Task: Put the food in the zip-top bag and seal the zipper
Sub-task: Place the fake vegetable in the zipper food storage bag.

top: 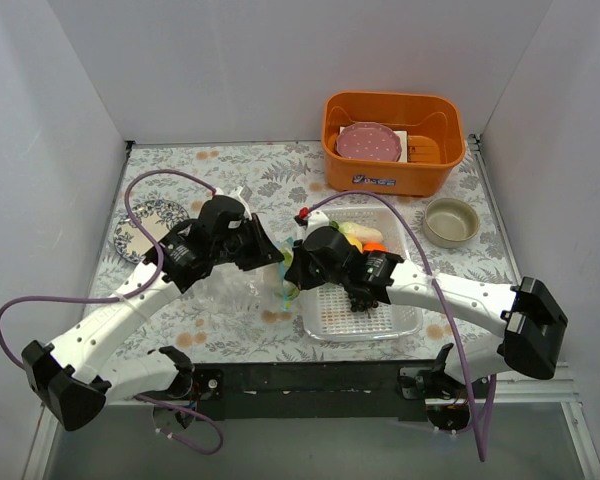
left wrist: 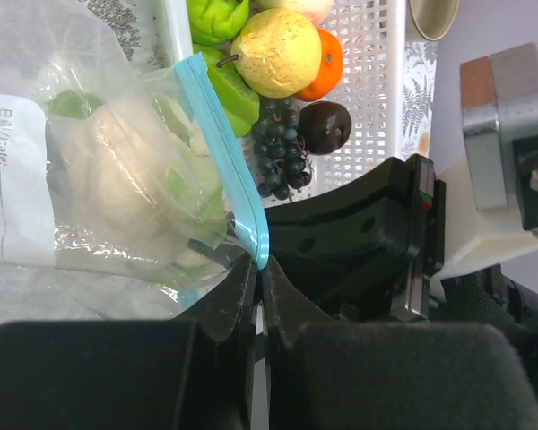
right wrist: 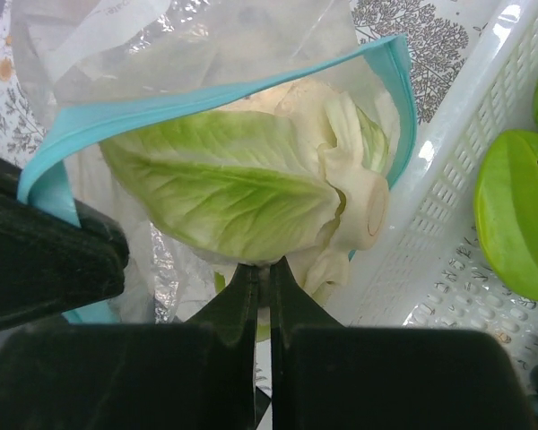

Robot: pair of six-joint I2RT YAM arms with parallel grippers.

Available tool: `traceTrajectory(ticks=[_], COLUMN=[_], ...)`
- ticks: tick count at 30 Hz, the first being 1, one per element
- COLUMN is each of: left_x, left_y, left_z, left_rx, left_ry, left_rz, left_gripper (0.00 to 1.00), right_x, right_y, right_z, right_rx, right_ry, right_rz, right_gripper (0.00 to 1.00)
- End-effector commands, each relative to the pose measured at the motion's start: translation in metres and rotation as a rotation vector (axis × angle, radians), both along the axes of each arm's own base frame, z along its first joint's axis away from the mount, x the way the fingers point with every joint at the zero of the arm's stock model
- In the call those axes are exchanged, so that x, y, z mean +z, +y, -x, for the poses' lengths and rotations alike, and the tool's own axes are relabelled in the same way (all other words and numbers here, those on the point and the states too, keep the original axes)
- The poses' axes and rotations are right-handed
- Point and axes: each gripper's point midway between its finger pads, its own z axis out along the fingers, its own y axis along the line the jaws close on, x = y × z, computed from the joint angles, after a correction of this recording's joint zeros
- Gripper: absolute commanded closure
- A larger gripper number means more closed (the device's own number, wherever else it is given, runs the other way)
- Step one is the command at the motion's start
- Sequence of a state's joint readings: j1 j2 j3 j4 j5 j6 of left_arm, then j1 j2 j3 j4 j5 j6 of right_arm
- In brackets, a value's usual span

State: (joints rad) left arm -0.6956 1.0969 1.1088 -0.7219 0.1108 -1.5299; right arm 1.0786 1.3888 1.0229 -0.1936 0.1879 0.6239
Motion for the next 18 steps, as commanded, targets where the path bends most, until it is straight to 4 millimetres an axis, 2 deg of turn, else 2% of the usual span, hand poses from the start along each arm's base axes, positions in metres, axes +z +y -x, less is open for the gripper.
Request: traceTrajectory(ticks=[1, 2, 3, 6, 8, 9, 13, 18], left_x=[-0.005, -0.009, -0.013, -0.027, -0.036, -0.039, -0.061, -0.081], left_y=[0.003, 0.006, 0.009, 0.02, 0.029, 0.033, 0.049, 0.059], left_z=[-0.003, -0.004, -0.004, -0.001, 0.001, 0.001, 0.006, 0.011], left_rx=[0.025, 0.043, 0.056, 0.101, 0.13, 0.152, 0.203, 0.234], left_ry=[-0.009, -0.004, 0.006, 0.026, 0.029, 0.033, 0.063, 0.081], left_rz=[-0.012, -0.025, -0.036, -0.063, -0.084, -0.095, -0.143, -0.164], left_gripper=[1.0, 1.0, 1.0, 1.0, 1.0, 1.0, 1.0, 1.0], right_x=[0.017, 0.019, 0.021, 0.019, 0.017, 0.016, -0.002, -0.009], right_y=[0.008, 0.009, 0.011, 0.014, 0.019, 0.02, 0.026, 0.023], right_z=[0.006, 0.007, 0.007, 0.011, 0.016, 0.018, 0.023, 0.022], right_rx=[0.056, 0.065, 0.069, 0.093, 0.128, 0.138, 0.168, 0.144], right_ry=[-0.047, -0.052, -0.059, -0.054, -0.045, -0.039, 0.014, 0.039], right_rz=[-0.028, -0.044, -0.056, -0.071, -0.101, -0.101, -0.061, -0.037], right_gripper=[0.94, 0.9, 0.79, 0.61, 0.6, 0.53, 0.52, 0.48])
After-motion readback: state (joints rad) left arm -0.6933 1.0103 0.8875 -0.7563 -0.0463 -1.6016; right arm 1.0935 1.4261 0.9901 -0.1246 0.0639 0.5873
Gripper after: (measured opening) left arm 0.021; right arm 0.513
